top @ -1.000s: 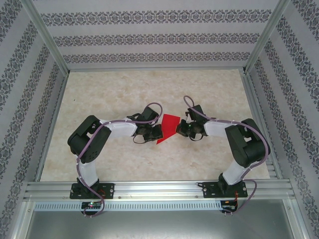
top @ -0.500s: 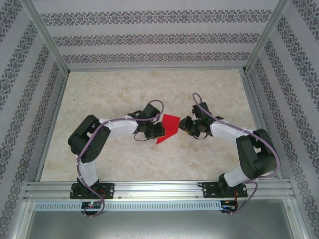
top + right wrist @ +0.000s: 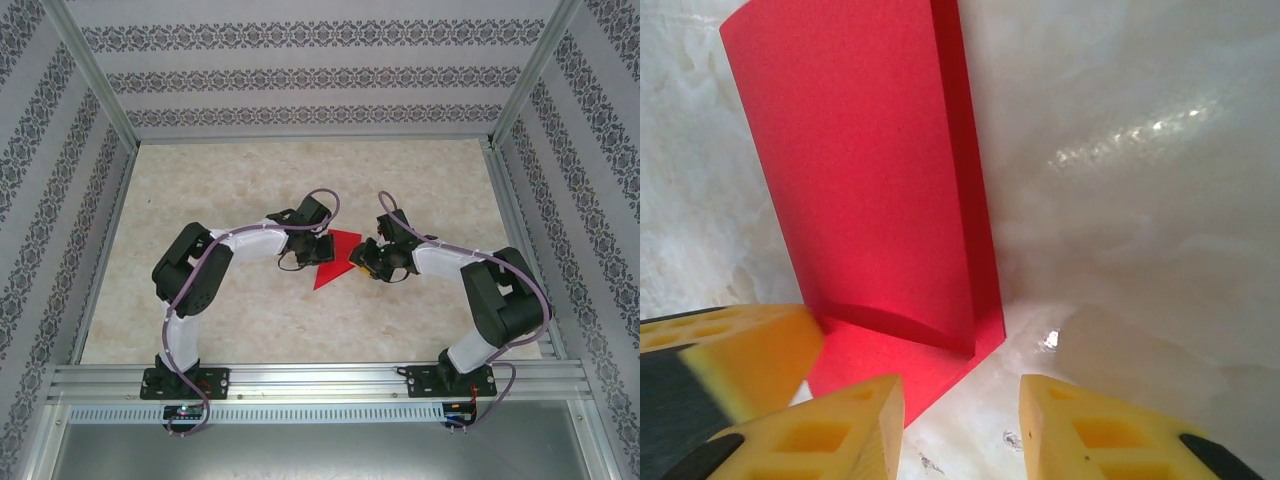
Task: Fold a paper plane with a square sheet of paper (pick it up from the middle)
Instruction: Third fold the triangle at the center of the table.
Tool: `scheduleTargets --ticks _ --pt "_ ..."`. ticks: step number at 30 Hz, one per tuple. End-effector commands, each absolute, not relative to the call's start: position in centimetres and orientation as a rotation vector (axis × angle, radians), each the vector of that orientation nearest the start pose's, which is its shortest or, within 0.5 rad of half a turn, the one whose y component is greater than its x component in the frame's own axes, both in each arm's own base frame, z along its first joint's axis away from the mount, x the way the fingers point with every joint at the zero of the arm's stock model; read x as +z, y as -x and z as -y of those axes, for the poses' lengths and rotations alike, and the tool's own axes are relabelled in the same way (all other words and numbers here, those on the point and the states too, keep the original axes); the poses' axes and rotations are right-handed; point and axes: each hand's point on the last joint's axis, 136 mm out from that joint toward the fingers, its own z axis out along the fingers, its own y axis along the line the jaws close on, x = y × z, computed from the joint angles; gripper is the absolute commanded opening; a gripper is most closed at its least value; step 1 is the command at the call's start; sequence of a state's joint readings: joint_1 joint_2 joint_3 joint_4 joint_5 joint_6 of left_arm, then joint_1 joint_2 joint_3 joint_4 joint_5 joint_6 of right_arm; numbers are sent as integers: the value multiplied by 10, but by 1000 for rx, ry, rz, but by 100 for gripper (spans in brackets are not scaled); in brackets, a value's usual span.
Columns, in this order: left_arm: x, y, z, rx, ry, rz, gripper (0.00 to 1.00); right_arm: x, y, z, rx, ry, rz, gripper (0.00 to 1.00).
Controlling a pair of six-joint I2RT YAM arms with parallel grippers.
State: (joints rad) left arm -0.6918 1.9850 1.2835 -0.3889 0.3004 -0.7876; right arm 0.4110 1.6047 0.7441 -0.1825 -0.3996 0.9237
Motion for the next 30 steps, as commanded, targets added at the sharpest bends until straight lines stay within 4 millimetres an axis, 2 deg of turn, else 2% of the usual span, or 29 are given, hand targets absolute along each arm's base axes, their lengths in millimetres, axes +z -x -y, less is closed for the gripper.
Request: scheduleTargets --ticks 1,9,20,30 --pt "30 -326 322 -740 18 -2890 5 37 -305 -215 996 -549 -2740 36" --pt "25 -328 316 -734 35 -2895 5 37 -308 -224 1056 -513 -2729 33" --pt "30 -329 314 -758 46 -2883 5 32 -310 -226 1083 -526 -2728 35" --pt "30 -330 312 -763 54 -2883 5 42 -313 -239 1239 -490 -2660 30"
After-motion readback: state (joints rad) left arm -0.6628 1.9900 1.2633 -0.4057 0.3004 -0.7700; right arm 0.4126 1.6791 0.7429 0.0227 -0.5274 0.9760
